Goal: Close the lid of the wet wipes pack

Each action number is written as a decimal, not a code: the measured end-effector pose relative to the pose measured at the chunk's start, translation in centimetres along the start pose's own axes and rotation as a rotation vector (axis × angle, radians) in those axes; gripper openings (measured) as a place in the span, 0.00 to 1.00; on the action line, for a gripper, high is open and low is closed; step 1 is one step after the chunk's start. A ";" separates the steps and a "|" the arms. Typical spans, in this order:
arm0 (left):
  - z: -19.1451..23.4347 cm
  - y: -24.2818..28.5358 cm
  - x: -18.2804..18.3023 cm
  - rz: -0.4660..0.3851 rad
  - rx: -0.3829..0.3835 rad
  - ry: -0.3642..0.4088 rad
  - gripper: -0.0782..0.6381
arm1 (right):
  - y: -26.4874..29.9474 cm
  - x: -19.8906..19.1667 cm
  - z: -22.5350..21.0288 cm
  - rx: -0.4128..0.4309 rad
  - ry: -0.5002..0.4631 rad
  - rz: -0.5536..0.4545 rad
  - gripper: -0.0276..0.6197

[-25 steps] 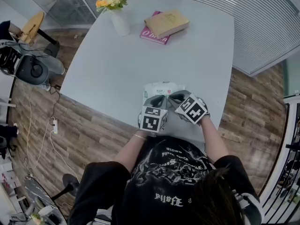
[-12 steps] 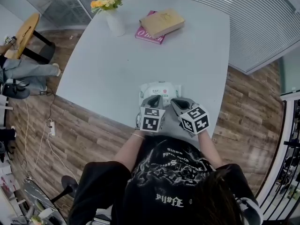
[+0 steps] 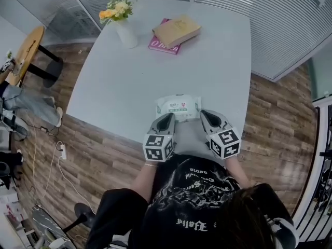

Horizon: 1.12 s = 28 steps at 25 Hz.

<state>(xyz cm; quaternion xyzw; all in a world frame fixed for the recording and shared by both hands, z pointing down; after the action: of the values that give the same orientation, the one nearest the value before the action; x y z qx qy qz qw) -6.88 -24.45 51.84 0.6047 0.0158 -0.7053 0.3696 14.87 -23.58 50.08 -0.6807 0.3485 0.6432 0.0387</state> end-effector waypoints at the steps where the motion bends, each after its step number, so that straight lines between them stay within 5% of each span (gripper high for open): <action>1: 0.2 -1.0 0.1 -0.023 0.004 0.013 0.12 | -0.6 0.2 -0.1 -0.040 -0.011 -0.026 0.04; 5: 0.6 -4.6 0.9 -0.138 0.041 0.016 0.12 | -2.8 0.7 -0.5 -0.181 -0.100 -0.088 0.04; 10: 1.0 -6.4 1.2 -0.187 0.084 -0.011 0.12 | -4.4 0.1 0.1 -0.245 -0.112 -0.106 0.04; 28: -1.1 -6.1 0.7 -0.166 0.025 0.041 0.12 | -3.7 -0.3 1.9 -0.201 -0.137 -0.083 0.04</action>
<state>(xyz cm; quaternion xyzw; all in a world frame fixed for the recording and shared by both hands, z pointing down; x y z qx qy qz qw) -9.24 -19.90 48.34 0.6203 0.0648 -0.7211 0.3018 15.24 -19.67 48.57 -0.6495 0.2504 0.7177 0.0209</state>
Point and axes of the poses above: the fingertips, and each gripper's own axes: y forward along the fingers, z to its left, x out of its top, the point moved 10 cm from there along -y, backward along the fingers, and after that the axes turned 2 degrees about -z, right-handed, at the moved point
